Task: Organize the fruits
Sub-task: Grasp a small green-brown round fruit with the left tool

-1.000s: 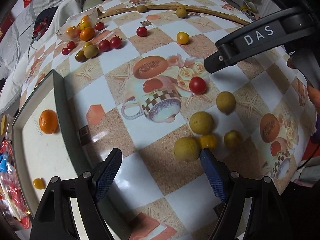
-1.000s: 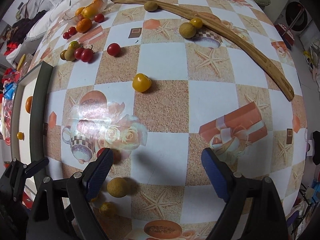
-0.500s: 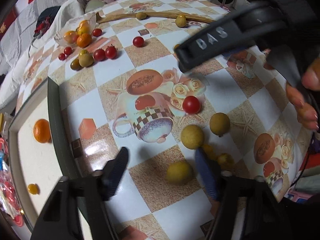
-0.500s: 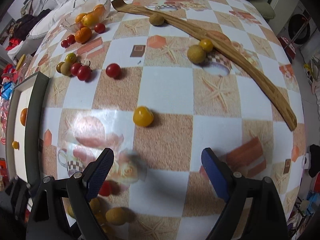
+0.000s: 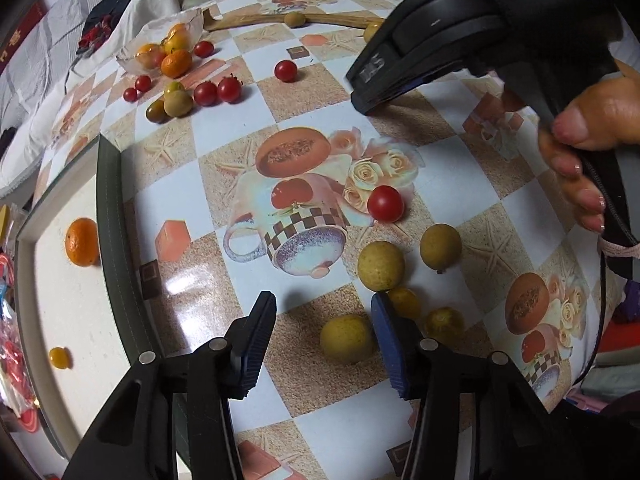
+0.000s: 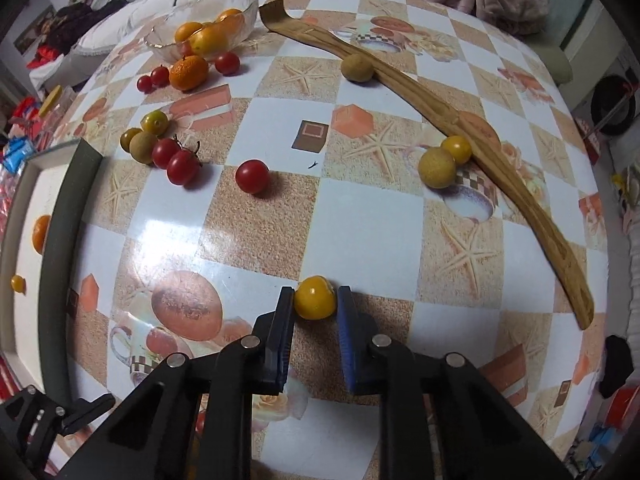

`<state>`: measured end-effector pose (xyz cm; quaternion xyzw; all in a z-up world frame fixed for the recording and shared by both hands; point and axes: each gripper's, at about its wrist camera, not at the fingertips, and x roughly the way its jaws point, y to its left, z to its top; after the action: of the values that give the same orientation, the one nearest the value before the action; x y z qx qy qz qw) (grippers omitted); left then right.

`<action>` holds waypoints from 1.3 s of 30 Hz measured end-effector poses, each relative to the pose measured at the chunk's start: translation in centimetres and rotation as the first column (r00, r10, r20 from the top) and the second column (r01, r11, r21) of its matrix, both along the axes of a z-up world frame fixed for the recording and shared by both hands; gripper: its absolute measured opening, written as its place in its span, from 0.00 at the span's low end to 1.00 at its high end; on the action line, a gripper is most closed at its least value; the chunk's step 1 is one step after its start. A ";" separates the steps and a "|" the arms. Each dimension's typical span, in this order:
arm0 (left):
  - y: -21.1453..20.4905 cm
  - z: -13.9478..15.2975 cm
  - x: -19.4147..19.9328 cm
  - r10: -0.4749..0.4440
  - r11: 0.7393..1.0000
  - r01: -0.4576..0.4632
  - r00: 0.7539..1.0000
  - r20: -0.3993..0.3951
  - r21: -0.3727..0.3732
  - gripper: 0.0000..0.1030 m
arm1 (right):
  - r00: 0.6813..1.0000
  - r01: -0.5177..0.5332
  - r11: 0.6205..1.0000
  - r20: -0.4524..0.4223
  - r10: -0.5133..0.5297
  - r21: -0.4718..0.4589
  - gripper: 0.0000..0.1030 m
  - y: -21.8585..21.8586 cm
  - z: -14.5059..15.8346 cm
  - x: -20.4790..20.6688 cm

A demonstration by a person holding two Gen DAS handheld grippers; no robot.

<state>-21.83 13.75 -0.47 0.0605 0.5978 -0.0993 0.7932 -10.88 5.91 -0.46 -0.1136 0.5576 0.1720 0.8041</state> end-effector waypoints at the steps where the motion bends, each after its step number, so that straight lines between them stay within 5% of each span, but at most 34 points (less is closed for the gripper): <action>1: 0.1 -0.3 0.0 0.001 1.000 -0.001 1.000 -0.027 -0.019 0.30 | 1.000 0.006 1.000 -0.009 -0.005 0.018 0.22 -0.3 0.1 -0.3; 18: 0.3 -0.5 -1.8 0.012 0.996 -0.021 0.995 -0.096 -0.084 0.28 | 0.988 0.120 0.981 -0.112 -0.103 0.152 0.22 -7.2 0.5 -4.2; 39: 3.4 -0.5 -2.6 0.132 0.977 -0.157 0.977 -0.165 -0.147 0.26 | 0.986 0.113 0.976 -0.143 -0.087 0.184 0.22 -7.1 1.4 -4.5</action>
<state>-24.39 17.15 -0.94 -0.0547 0.6505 -0.0930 0.7518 -15.39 -1.21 0.95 0.0042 0.5962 0.1912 0.7798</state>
